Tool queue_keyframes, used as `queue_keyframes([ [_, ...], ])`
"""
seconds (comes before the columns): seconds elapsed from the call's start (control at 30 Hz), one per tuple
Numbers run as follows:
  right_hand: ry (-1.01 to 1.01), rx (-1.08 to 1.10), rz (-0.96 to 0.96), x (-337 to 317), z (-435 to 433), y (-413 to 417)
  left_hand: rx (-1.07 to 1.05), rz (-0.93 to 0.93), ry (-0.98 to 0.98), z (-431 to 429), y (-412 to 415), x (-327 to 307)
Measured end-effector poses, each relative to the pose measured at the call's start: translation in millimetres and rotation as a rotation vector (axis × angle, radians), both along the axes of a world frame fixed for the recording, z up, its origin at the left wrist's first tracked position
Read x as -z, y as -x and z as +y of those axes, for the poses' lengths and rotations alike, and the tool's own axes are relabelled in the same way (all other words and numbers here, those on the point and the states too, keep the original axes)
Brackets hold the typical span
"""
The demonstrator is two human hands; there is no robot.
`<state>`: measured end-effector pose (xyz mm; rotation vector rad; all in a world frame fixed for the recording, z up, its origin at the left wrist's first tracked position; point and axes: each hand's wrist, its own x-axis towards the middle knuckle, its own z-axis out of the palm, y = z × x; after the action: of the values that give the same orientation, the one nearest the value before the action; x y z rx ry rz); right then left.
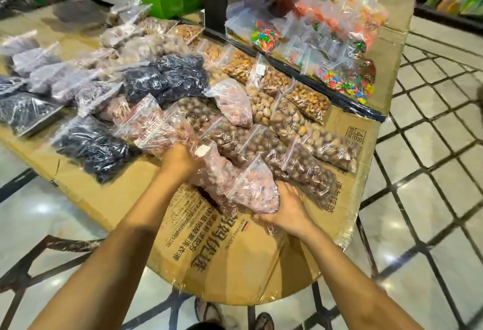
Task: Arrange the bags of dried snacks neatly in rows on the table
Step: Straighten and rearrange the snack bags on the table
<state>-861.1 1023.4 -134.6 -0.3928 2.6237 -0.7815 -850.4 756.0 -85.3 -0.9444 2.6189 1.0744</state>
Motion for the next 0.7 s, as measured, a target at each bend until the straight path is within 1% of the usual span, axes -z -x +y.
queue_keyframes([
  [0.03,0.037,0.04,-0.004,3.5,-1.7,-0.5,0.032,-0.025,-0.018,-3.1,0.5,-3.6],
  [0.07,0.073,0.083,-0.01,6.8,-2.7,-0.4,0.058,-0.008,-0.033,-5.4,0.1,-6.0],
  [0.13,0.109,0.145,-0.014,11.8,-3.1,-0.3,0.074,0.122,-0.086,-4.9,-2.4,-9.0],
  [0.23,0.165,0.184,-0.009,13.0,-5.4,-3.7,0.011,0.361,-0.242,1.9,-7.2,-16.0],
  [0.3,0.228,0.227,0.003,13.6,-8.7,-5.8,0.012,0.43,-0.23,-1.4,-5.7,-17.4],
  [0.37,0.268,0.247,0.013,13.2,-12.3,-7.8,-0.018,0.432,-0.16,-10.9,-3.7,-14.6],
  [0.43,0.29,0.211,0.024,10.2,-18.2,-11.7,-0.055,0.414,-0.123,-19.7,-4.2,-10.0],
  [0.5,0.229,0.084,0.072,3.0,-24.5,-13.5,-0.059,0.378,-0.103,-21.3,-4.3,-8.7],
  [0.57,0.078,-0.077,0.1,2.3,-28.6,-10.3,-0.053,0.339,-0.077,-18.7,-2.0,-9.3],
  [0.63,-0.065,-0.121,0.086,0.6,-31.0,-5.5,-0.079,0.293,-0.052,-16.1,-0.3,-13.0],
  [0.7,-0.124,-0.143,0.068,-2.0,-30.4,-0.3,-0.119,0.283,0.008,-13.6,-1.2,-15.3],
])
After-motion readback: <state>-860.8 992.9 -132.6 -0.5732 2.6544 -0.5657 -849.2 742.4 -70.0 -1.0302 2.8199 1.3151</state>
